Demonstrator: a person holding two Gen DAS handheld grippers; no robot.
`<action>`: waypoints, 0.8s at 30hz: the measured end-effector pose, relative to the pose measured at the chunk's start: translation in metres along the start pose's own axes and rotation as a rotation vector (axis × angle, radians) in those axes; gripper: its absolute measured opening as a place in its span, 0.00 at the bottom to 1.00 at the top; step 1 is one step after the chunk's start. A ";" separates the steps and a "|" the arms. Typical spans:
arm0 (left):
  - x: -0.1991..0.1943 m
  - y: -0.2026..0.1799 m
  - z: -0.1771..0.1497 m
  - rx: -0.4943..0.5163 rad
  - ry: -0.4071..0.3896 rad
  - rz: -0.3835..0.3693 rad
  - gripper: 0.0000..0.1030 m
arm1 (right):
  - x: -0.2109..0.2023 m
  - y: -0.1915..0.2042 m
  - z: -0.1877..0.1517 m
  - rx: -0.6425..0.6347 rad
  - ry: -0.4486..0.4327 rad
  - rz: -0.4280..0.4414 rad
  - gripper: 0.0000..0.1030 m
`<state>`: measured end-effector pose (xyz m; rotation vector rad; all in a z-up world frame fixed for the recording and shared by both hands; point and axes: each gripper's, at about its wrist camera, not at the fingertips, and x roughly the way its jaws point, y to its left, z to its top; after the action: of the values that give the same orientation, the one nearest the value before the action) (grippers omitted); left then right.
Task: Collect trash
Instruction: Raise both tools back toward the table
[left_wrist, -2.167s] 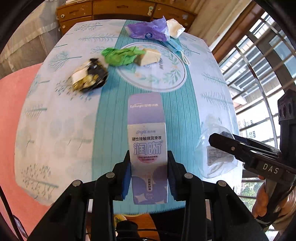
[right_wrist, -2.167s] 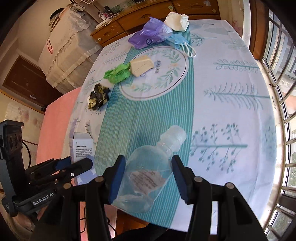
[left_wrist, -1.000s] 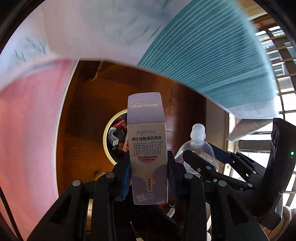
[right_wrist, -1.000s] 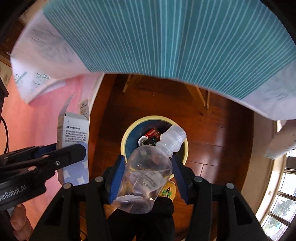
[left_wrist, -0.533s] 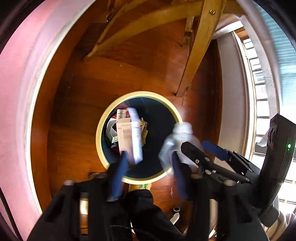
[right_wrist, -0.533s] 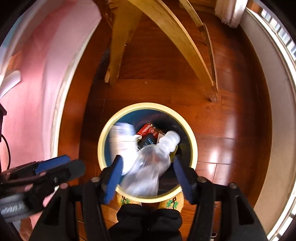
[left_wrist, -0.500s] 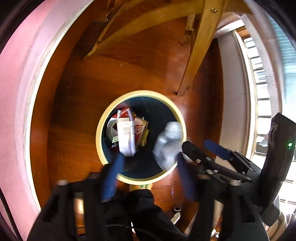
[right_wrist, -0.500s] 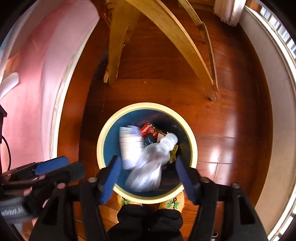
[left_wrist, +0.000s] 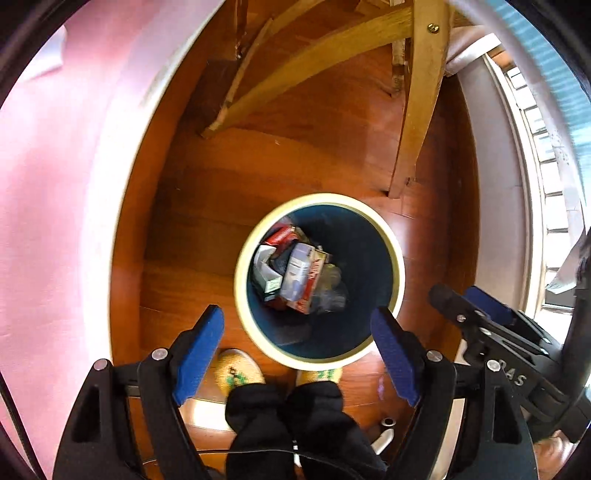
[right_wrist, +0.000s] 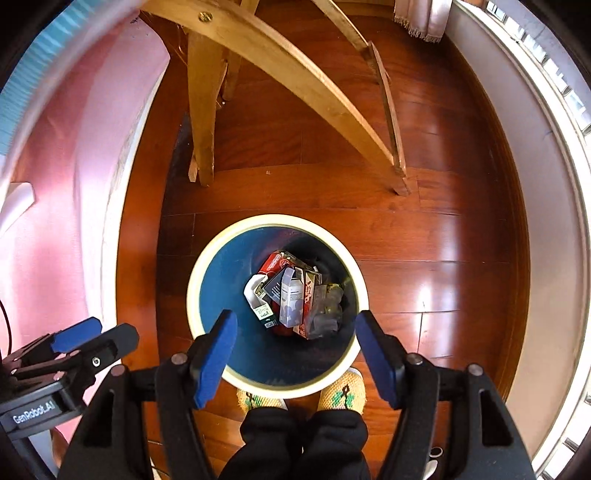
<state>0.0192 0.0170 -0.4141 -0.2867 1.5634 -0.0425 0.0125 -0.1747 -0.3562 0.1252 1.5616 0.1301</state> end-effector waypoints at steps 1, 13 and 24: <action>-0.007 0.000 0.000 -0.001 -0.004 0.010 0.78 | -0.008 0.002 -0.001 0.001 0.001 -0.002 0.65; -0.159 -0.004 -0.019 -0.026 -0.172 0.040 0.88 | -0.128 0.026 -0.017 -0.043 -0.001 -0.001 0.65; -0.310 -0.007 -0.038 0.001 -0.382 0.048 0.99 | -0.257 0.063 -0.012 -0.142 -0.127 0.013 0.65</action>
<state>-0.0216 0.0685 -0.1089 -0.2403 1.1904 0.0474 -0.0009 -0.1542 -0.0927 0.0309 1.4205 0.2389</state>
